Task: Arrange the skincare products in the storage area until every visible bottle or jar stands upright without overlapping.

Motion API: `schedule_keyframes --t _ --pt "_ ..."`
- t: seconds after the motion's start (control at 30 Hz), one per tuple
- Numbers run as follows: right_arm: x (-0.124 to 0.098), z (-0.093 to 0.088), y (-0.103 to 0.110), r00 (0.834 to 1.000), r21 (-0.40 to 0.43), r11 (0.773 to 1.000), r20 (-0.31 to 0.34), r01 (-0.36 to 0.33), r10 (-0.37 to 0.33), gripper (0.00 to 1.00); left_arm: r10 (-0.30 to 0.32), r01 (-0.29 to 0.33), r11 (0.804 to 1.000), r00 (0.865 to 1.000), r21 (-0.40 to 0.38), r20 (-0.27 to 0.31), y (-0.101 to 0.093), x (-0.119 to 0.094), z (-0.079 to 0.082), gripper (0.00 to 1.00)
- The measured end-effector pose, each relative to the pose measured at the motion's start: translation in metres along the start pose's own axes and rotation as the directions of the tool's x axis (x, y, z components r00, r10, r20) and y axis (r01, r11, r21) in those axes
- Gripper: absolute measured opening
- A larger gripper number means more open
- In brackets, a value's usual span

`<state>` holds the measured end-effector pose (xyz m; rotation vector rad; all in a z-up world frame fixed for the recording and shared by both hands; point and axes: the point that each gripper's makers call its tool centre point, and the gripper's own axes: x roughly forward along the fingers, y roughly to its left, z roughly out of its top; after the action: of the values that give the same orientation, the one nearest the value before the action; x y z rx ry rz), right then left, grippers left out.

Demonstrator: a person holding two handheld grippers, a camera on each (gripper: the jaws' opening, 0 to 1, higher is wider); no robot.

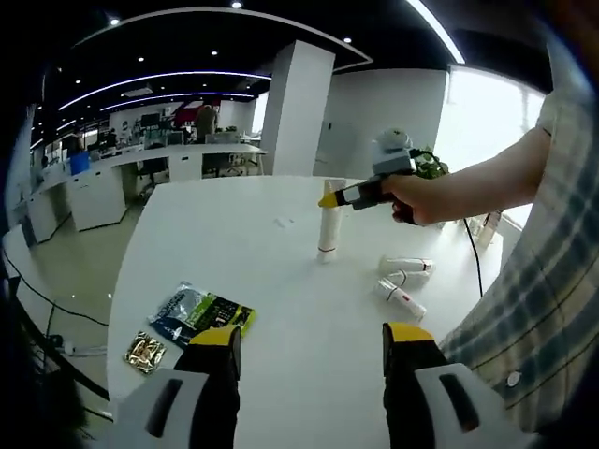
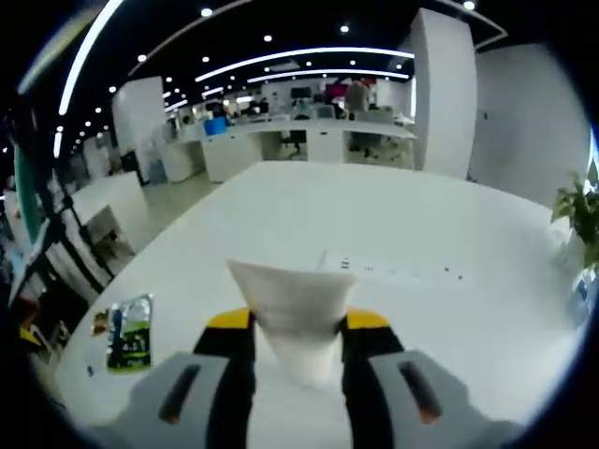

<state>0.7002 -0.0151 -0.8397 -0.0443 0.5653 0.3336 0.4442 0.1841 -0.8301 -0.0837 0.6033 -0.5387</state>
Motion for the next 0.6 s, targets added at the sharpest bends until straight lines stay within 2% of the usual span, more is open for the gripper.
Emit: schedule_keyframes --t 0.23,0.4,0.6 --pt "0.000 0.001 -0.007 0.999 0.021 0.999 0.011 0.035 -0.035 0.34 0.000 0.000 1.000 1.000 -0.013 0.004 0.000 -0.001 0.000 0.63" --pt "0.003 0.003 -0.011 0.999 0.012 0.999 0.011 0.034 -0.034 0.33 0.003 -0.003 1.000 1.000 -0.010 0.006 -0.001 -0.004 0.000 0.63" --pt "0.002 0.004 -0.029 0.998 0.006 0.998 0.009 0.059 -0.059 0.33 0.008 -0.008 1.000 1.000 -0.012 0.001 -0.002 -0.007 -0.004 0.63"
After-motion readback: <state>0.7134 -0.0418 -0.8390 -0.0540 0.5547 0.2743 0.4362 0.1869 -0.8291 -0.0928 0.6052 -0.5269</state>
